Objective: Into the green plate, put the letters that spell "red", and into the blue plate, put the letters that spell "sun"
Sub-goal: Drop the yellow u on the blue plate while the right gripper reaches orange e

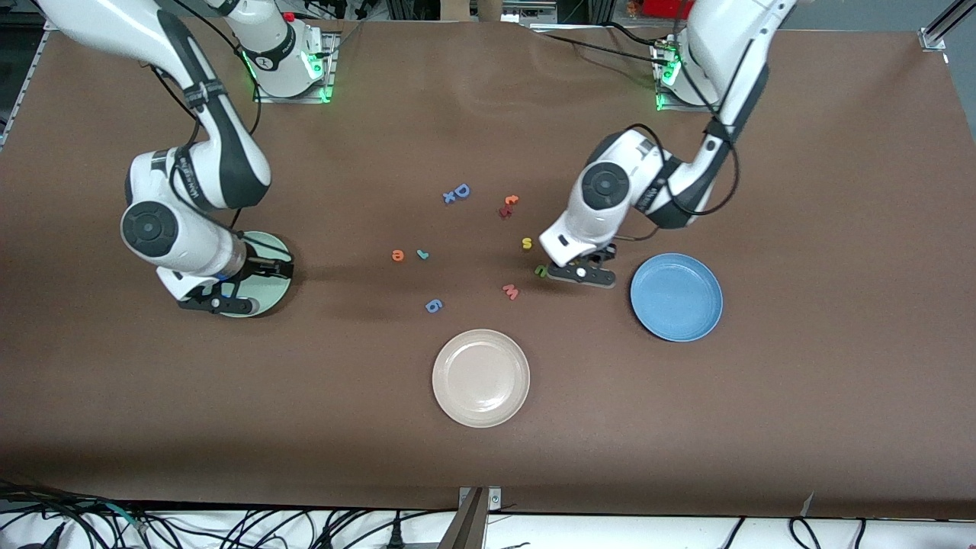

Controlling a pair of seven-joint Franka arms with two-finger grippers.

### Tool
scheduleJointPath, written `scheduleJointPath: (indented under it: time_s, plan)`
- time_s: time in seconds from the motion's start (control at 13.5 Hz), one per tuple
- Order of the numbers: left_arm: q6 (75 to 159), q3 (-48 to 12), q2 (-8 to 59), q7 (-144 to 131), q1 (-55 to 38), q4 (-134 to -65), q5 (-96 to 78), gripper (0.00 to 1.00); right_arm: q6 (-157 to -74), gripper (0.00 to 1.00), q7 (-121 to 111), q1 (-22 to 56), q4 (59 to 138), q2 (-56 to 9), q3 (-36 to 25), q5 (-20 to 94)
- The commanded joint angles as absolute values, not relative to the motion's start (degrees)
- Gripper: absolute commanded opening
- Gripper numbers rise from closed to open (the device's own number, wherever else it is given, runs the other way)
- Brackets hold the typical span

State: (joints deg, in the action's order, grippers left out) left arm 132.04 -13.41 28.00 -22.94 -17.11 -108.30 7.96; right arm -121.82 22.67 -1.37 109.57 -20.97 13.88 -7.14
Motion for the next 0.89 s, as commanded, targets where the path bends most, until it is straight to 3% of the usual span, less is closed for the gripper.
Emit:
scheduleJointPath:
  time_s: [0.0, 0.3, 0.66, 0.74, 0.81]
  plan:
    - [130.96, -13.71, 26.81, -12.52, -11.88, -108.46, 9.58, 0.01, -121.20, 0.95, 32.48, -1.93, 110.57, -19.77, 19.57, -6.50]
    - [131.75, -13.80, 29.60, -3.52, -5.38, -107.59, 19.11, 0.04, -123.30, 0.98, 45.16, -0.88, 110.57, -22.49, 27.32, -6.59]
    - [137.80, -14.24, 34.53, -3.34, -1.94, -107.23, 22.77, 0.06, -128.75, 0.97, 46.49, 2.02, 111.18, -28.47, 27.51, -6.50]
    - [137.99, -14.24, 34.80, -3.34, -2.02, -107.23, 22.68, 0.11, -129.54, 0.97, 46.49, 2.20, 111.27, -29.43, 27.51, -6.59]
    - [137.99, -14.24, 34.72, -3.43, -1.93, -107.23, 22.68, 0.38, -130.25, 0.96, 46.49, 2.28, 111.36, -30.31, 27.51, -6.59]
